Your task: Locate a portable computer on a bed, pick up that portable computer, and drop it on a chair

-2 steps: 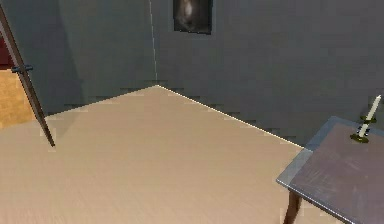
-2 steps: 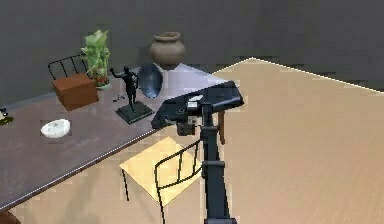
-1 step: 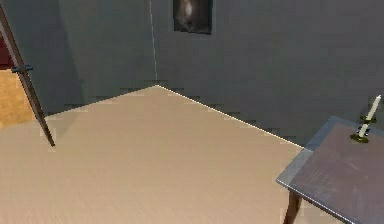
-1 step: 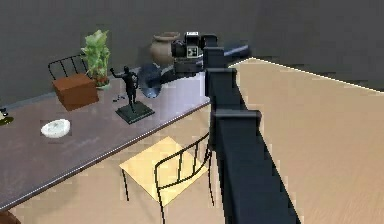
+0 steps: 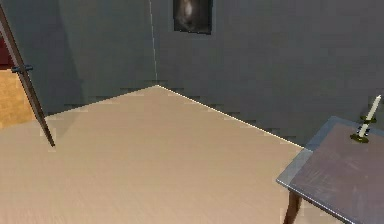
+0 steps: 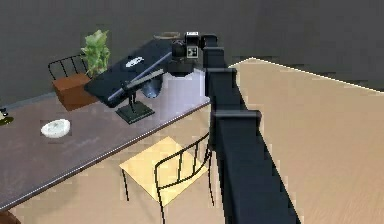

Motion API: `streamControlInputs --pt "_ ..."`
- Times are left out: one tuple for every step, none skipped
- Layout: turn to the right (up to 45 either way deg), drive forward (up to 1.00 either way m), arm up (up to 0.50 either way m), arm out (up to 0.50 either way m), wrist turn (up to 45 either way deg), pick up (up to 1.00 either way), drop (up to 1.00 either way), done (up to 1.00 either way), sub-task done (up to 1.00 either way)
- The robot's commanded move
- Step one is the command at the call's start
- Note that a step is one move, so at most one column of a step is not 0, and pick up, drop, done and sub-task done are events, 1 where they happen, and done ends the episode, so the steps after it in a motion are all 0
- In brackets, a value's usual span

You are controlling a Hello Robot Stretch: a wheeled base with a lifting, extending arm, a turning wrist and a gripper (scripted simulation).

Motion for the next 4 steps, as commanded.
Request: streamControlInputs --pt "0.0 0.0 0.0 0.0 -45.0 0.0 0.0 0.0 0.0" --pt "0.0 0.0 0.0 0.0 -30.0 0.0 0.0 0.0 0.0" --pt "0.0 0.0 0.0 -0.46 0.0 0.0 0.0 0.0 0.0" --pt "45.0 0.0 0.0 0.0 0.0 0.0 0.0 0.0 0.0"
